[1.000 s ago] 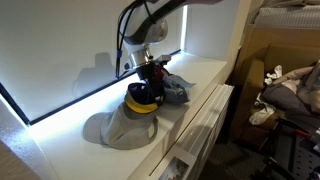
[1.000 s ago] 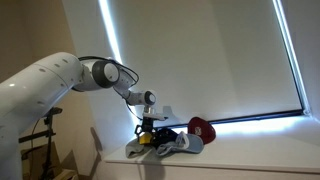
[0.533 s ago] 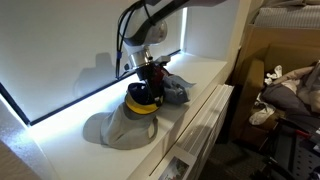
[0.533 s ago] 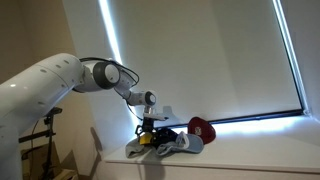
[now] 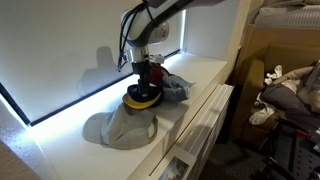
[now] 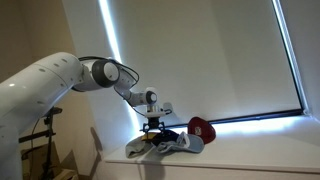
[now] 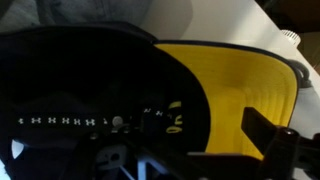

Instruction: Move the black and beige caps to the right

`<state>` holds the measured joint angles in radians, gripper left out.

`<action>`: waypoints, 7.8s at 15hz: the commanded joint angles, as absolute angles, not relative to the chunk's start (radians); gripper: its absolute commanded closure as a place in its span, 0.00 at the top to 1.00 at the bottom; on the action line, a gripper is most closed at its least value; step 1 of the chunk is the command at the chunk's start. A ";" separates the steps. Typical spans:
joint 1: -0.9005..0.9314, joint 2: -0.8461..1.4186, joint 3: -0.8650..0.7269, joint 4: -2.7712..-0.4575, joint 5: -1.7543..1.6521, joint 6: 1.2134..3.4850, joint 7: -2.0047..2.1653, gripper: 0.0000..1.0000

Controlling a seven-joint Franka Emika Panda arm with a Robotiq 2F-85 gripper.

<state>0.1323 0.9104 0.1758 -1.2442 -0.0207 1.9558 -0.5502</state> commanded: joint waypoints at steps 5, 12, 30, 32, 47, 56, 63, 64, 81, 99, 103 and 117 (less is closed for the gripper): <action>0.127 0.900 0.182 -1.252 -0.039 1.969 -0.511 1.00; 0.167 0.873 0.123 -1.258 -0.135 2.024 -0.374 1.00; 0.137 0.958 0.135 -1.230 -0.122 2.021 -0.366 0.72; 0.137 0.960 0.137 -1.229 -0.121 2.022 -0.369 0.57; 0.142 0.895 0.165 -1.222 -0.140 2.007 -0.465 0.05; 0.154 0.634 0.153 -1.233 -0.148 1.801 -0.459 0.05; 0.063 0.540 0.072 -1.241 -0.114 1.806 -0.316 0.05; 0.038 0.541 0.066 -1.243 -0.094 1.811 -0.311 0.05; -0.279 0.643 -0.053 -1.250 0.140 1.960 -0.213 0.05; -0.274 0.717 -0.153 -1.290 0.036 2.370 -0.024 0.43; -0.273 0.724 -0.150 -1.289 0.036 2.380 -0.020 0.35; -0.138 0.757 0.042 -1.313 0.042 2.289 -0.235 1.00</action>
<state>-0.1993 0.7481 0.0049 -1.2968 0.0576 2.3233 -0.1974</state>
